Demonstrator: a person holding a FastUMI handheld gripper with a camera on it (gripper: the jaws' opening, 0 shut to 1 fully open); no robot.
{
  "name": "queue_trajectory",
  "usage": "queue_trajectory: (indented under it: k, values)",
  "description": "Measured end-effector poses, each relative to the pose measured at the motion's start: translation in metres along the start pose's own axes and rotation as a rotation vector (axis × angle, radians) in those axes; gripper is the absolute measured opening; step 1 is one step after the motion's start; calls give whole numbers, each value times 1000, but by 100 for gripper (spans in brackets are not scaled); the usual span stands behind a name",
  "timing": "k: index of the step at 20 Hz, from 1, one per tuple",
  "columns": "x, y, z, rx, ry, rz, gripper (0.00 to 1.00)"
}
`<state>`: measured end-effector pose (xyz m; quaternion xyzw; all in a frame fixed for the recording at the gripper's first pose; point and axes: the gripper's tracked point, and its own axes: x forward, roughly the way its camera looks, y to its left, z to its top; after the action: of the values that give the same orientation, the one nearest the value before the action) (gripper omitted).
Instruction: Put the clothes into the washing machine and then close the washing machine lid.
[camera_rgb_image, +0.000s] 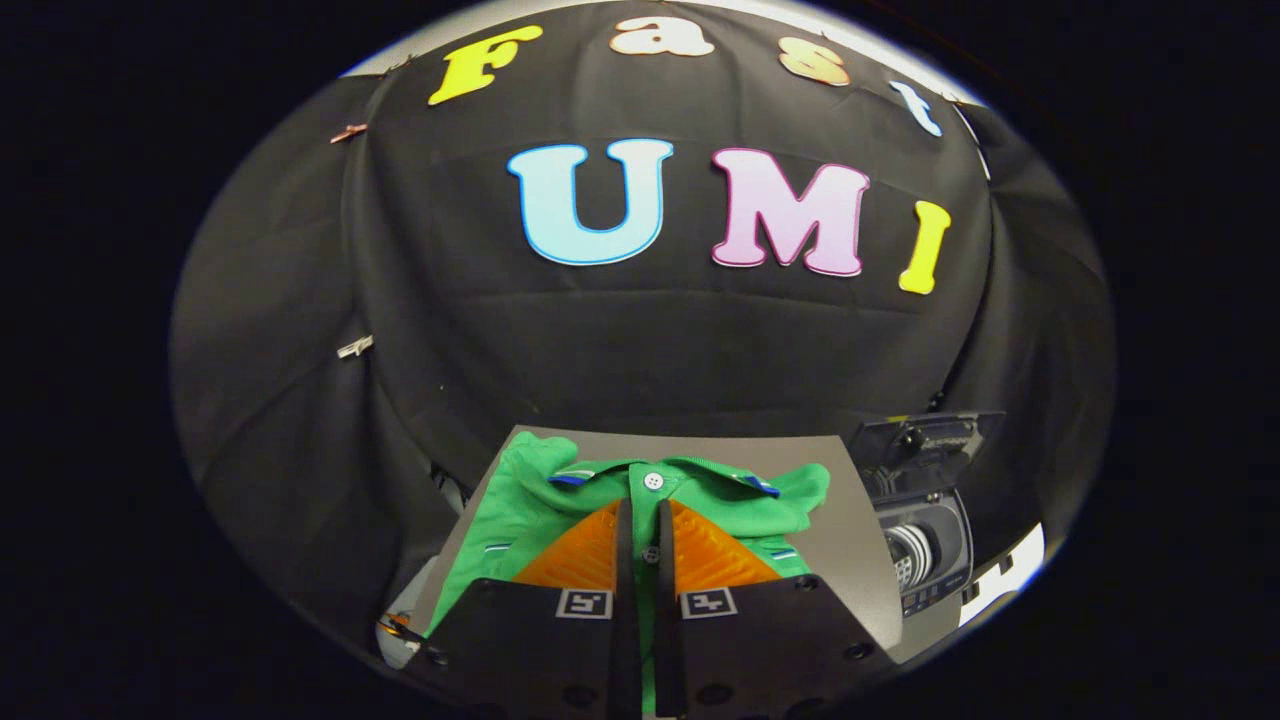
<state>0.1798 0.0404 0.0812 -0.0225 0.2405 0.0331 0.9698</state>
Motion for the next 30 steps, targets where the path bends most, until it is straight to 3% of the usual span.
queue_trajectory:
  k: [9,15,23,30]
  values:
    - [-24,-23,34,-28,-120,-93,10]
    - [-37,-66,60,9,-195,-165,10]
    - [-45,-160,73,0,-200,-276,10]
    - [-42,-263,68,18,-171,-263,10]
